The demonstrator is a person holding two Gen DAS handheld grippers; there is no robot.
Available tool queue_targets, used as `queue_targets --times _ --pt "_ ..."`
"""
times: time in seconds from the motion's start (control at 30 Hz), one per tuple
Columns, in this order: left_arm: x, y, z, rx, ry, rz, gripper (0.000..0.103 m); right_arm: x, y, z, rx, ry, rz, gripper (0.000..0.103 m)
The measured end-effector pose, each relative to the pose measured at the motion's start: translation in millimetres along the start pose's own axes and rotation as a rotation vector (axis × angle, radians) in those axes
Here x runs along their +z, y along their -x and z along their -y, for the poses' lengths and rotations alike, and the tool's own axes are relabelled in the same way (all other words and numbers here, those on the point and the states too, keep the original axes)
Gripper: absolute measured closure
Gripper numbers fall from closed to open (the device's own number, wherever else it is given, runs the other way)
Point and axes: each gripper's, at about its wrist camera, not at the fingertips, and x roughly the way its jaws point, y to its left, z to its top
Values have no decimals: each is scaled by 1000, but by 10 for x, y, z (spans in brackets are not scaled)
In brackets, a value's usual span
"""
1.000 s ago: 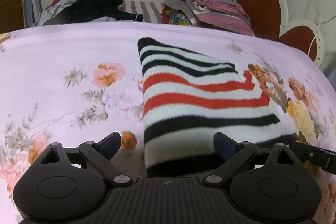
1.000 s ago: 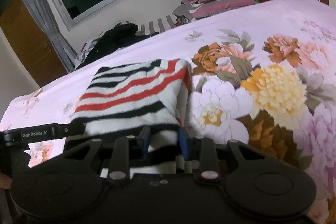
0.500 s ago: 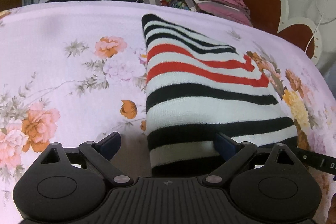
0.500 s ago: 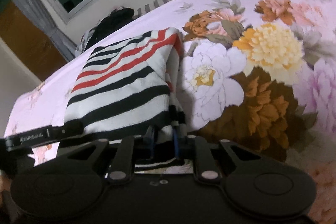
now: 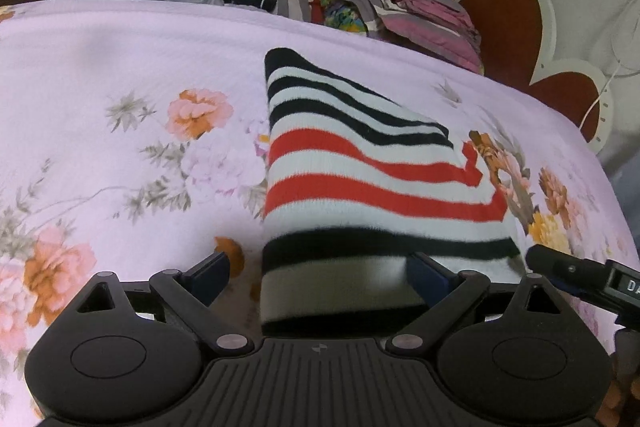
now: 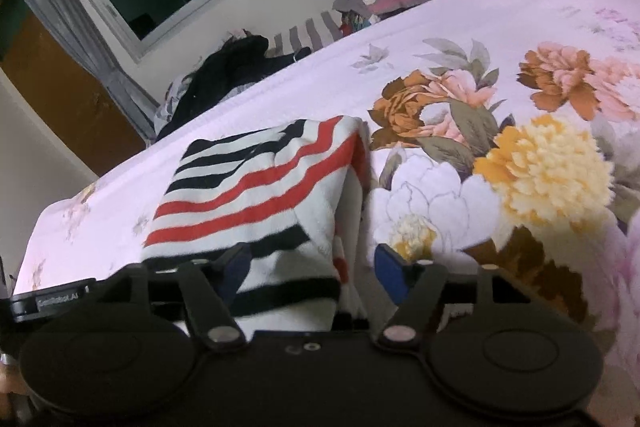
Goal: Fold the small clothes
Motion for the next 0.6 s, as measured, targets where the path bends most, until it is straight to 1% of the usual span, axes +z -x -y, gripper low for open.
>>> queue_targets --times 0.27,0.33,0.5,0.57,0.6 --pt "123 -184 32 -14 -9 -15 8 123 -374 79 18 -20 -72 27" --pt "140 -245 28 -23 -5 -29 8 124 -442 97 30 -27 -90 27" --pt "144 -404 9 -62 15 -51 8 107 -602 97 64 -29 -115 22" --pt "127 -457 11 -75 21 -56 8 104 -643 80 85 -33 -110 23" --pt "119 -475 23 -79 18 -55 8 102 -663 59 86 -26 -110 26"
